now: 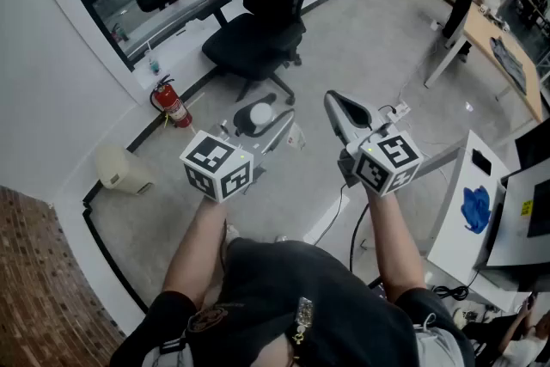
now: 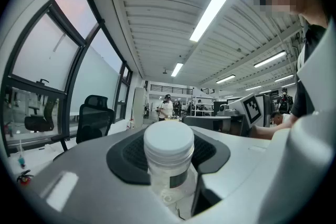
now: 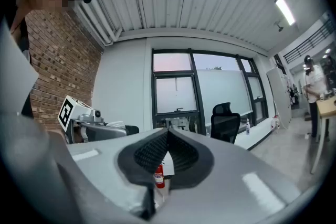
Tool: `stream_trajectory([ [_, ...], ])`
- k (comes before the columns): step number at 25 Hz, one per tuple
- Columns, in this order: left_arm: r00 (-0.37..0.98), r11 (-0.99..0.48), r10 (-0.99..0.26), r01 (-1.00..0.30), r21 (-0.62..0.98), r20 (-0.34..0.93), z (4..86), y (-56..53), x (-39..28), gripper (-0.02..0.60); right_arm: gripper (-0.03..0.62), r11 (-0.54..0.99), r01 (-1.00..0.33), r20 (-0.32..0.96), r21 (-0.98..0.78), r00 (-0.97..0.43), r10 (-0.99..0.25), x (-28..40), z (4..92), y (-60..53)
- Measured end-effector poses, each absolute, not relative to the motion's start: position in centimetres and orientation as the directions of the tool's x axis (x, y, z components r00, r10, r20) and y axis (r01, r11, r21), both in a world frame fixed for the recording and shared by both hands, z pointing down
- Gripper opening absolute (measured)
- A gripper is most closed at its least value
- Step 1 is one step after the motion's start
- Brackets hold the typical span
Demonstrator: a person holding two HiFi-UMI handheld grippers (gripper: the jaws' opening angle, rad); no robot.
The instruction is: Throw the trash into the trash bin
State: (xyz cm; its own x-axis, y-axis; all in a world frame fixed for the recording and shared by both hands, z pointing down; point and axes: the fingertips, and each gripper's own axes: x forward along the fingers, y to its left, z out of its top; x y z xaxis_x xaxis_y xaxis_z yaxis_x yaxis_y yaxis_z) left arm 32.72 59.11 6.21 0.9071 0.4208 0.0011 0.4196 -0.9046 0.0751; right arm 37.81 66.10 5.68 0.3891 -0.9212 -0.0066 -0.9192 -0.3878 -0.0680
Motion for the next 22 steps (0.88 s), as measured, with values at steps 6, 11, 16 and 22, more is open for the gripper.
stream_trajectory([
  [6,0.913,-0.911,0.407,0.406,0.072,0.007,6.2,59.1,32.7,0.184,0.003,-0.386,-0.918,-0.01,-0.088,0.388,-0.921,37.8,5.6,66.0],
  [11,0.919,-0.917,0.394,0.392,0.078,0.004,6.3,59.0,32.7,0.184,0.003,-0.38,-0.922,-0.001,-0.072,0.381,-0.925,37.6,5.6,65.8],
  [16,0.93,-0.926,0.368,0.367,0.089,-0.001,6.4,58.5,32.4,0.184,0.003,-0.362,-0.929,-0.005,-0.076,0.363,-0.932,37.5,5.5,65.5],
  [22,0.952,-0.948,0.307,0.305,0.094,0.003,6.7,56.0,31.4,0.184,0.003,-0.312,-0.947,0.002,-0.081,0.313,-0.95,36.9,5.9,63.4],
])
